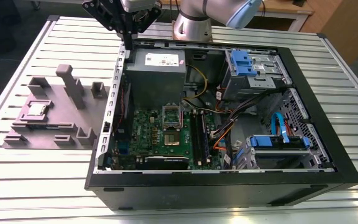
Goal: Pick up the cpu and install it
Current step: 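Reach for the cpu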
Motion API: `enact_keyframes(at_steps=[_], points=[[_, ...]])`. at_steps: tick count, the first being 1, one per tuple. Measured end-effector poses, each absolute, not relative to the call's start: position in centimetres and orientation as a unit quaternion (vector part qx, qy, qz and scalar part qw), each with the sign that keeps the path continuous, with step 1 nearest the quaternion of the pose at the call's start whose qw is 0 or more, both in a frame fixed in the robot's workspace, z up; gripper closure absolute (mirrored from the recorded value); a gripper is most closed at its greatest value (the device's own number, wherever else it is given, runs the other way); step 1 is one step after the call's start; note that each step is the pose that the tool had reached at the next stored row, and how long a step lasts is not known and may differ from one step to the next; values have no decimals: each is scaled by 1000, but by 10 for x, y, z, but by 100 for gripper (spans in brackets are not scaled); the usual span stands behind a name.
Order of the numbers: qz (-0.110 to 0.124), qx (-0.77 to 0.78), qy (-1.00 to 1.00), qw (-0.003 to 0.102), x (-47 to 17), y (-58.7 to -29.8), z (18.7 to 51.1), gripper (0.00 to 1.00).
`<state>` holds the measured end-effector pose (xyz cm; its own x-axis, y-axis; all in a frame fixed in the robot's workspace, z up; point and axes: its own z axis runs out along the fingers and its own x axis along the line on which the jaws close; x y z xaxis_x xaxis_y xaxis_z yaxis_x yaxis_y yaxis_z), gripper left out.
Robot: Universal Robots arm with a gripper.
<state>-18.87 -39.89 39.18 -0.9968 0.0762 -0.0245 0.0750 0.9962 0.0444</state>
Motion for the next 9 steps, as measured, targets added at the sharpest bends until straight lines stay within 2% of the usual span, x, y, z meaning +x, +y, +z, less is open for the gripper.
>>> enact_keyframes(at_steps=[9], points=[[22, 38, 999, 13, -191, -399, 392, 90]])
